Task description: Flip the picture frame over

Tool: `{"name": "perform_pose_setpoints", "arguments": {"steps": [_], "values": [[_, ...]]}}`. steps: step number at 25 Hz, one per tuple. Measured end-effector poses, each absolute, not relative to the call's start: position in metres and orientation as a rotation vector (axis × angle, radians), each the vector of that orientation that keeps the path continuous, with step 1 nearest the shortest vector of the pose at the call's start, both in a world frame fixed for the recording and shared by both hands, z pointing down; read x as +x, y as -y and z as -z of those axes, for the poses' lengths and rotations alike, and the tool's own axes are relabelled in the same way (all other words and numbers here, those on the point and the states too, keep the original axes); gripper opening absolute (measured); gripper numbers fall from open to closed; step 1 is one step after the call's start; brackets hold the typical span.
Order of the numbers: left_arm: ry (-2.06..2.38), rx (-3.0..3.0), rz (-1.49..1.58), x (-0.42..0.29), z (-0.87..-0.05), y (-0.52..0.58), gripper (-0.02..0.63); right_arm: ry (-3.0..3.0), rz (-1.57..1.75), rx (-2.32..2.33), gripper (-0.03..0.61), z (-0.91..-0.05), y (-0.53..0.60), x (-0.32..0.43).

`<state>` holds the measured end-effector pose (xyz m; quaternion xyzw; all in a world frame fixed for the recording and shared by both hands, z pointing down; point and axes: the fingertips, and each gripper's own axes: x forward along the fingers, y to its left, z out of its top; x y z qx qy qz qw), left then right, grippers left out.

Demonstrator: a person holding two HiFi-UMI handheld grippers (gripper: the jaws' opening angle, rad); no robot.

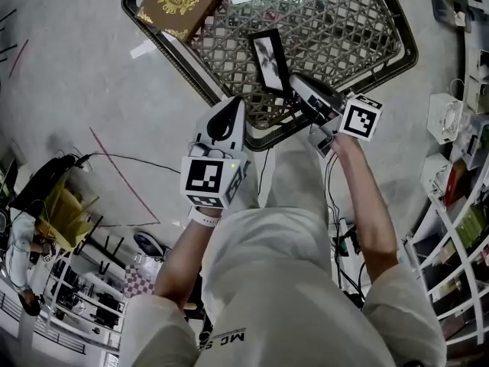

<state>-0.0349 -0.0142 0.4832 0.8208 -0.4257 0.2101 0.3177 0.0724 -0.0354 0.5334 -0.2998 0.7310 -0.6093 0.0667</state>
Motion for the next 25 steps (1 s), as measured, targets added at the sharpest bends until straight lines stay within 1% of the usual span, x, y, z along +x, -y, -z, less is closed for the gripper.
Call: {"name": "perform_pose_setpoints", "arguments": {"steps": [6,16,25], "values": [[1.117,2.161,-0.561,-0.029,-0.484,0.016,0.025,-2.238,1.817,-1.017,0.037,-0.549,0.04,0.089],[1.126,2.157,-0.555,-0.023,-0.483,0.016,0.025,-2.209,1.86,-1.086,0.028,-0.577,0.049,0.095],[1.153,2.151,-0.549,-0.026,-0.48,0.017,0.025,-2.472,1.732,-1.306,0.028,-0.579,0.046,0.1]]}}
